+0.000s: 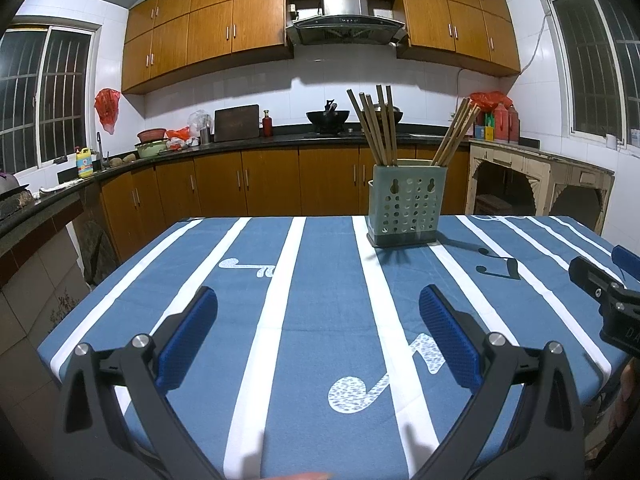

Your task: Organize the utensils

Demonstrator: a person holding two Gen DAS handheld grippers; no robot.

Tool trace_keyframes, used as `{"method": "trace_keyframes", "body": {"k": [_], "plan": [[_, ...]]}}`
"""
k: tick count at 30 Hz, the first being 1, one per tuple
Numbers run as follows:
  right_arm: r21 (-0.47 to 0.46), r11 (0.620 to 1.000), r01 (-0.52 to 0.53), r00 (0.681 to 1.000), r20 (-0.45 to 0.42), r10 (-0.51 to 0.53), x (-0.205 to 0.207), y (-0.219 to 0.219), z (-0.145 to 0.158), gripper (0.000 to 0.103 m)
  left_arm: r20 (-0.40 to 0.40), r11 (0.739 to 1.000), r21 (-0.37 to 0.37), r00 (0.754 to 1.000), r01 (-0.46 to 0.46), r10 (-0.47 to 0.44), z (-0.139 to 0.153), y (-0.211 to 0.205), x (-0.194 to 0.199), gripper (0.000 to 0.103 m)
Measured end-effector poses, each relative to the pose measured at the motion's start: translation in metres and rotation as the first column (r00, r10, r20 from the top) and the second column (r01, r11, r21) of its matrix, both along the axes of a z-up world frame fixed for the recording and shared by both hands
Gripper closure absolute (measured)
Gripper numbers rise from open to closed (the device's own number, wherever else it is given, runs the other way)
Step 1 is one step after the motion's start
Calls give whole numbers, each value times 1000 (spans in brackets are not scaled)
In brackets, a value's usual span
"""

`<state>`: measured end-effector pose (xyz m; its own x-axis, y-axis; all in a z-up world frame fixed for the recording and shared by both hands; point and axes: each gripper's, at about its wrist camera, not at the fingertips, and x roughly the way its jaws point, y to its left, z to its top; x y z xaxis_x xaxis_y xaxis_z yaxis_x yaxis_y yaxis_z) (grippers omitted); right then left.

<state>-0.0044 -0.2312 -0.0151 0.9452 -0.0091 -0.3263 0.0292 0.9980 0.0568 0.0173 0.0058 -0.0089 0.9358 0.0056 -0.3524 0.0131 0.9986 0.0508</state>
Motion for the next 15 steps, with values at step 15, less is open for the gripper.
{"method": "trace_keyframes", "body": {"k": [15], "plan": [[1,1000,0,1000,-1,0,0,1,0,2,-1,1000,0,1000,0,0,-1,1,0,4]]}}
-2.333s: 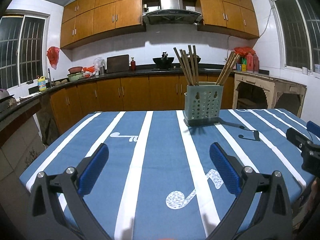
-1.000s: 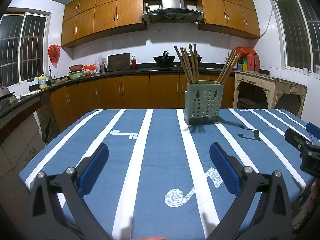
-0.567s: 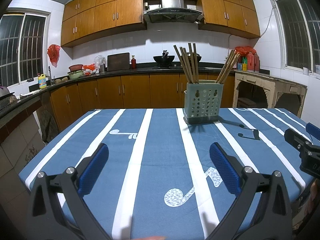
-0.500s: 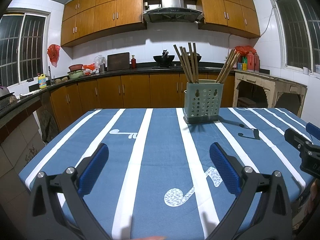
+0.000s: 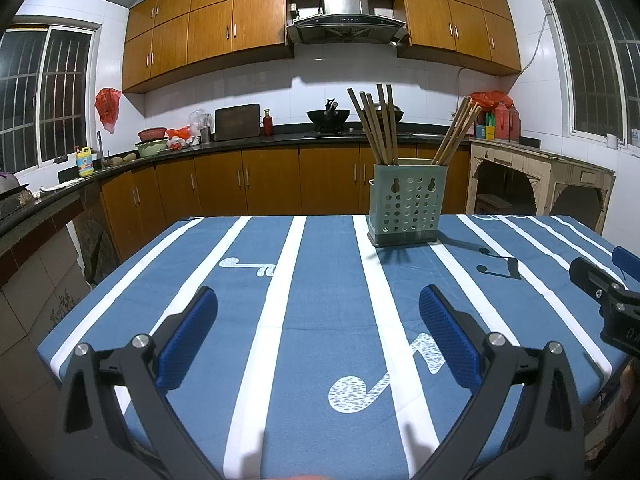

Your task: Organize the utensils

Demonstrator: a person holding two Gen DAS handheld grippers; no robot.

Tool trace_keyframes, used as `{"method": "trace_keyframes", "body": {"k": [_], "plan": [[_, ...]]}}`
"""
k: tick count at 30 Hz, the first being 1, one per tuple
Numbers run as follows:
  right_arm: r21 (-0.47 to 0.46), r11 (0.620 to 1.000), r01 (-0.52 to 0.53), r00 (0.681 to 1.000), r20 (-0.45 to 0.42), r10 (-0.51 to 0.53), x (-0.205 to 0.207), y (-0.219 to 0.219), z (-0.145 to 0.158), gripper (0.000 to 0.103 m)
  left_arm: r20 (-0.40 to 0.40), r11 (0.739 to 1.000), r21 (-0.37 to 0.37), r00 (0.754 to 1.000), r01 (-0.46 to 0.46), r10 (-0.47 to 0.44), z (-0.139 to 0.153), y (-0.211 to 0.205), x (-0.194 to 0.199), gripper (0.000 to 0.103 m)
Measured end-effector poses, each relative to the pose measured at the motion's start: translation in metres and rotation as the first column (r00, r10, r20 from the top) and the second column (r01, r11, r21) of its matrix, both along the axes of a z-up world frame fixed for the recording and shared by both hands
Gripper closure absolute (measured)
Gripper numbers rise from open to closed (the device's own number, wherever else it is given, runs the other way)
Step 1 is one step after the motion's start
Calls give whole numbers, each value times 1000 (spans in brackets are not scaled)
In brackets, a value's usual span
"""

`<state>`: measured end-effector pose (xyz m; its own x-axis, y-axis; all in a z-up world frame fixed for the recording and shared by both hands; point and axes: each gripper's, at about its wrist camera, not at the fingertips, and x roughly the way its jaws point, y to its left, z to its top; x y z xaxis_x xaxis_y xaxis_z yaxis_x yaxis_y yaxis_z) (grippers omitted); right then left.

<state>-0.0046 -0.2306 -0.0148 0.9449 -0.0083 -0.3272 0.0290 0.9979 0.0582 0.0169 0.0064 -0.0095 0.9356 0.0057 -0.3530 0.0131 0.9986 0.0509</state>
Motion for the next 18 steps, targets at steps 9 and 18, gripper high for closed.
{"method": "trace_keyframes", "body": {"k": [9,18], "plan": [[0,1000,0,1000,0,0,0,0,1,2,-2,1000,-2,1000,1,-1,0,0,-1,4],[1,1000,0,1000,-1,0,0,0,1,2,-2,1000,-1,1000,0,0,1,0,0,4]]}}
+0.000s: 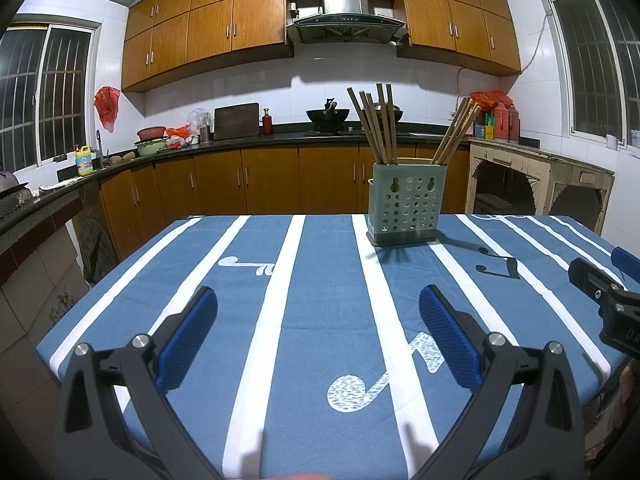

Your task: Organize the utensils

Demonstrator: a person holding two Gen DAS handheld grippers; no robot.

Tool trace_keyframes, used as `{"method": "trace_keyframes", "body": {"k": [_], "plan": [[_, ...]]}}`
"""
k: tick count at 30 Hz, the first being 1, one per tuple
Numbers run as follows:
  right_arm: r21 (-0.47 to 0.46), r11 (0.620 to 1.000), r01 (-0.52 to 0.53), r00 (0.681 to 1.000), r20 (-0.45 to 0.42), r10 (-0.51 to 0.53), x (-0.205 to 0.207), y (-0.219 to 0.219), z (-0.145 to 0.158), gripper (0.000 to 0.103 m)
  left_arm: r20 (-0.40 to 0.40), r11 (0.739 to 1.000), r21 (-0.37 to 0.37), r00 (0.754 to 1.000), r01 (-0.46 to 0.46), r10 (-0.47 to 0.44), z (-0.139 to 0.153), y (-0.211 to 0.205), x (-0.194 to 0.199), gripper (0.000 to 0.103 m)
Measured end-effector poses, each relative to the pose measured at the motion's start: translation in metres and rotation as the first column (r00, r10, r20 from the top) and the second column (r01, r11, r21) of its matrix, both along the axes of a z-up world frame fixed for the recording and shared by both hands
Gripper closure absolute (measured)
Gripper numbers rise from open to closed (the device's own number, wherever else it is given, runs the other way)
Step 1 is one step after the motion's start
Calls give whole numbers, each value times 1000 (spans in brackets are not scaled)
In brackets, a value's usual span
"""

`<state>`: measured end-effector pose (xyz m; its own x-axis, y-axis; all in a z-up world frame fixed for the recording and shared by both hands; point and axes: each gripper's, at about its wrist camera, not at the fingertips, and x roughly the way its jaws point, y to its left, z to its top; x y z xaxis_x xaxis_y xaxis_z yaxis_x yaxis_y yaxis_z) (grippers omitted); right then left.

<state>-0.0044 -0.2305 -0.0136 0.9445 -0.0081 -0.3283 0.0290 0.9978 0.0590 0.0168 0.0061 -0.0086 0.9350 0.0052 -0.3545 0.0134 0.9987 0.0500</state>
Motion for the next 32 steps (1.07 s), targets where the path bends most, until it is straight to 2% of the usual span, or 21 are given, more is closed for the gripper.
{"method": "trace_keyframes", "body": {"k": [32], "plan": [[2,1000,0,1000,-2,0,1,0,2,2,-4,1000,-2,1000,-1,1,-3,0,-1,4]]}}
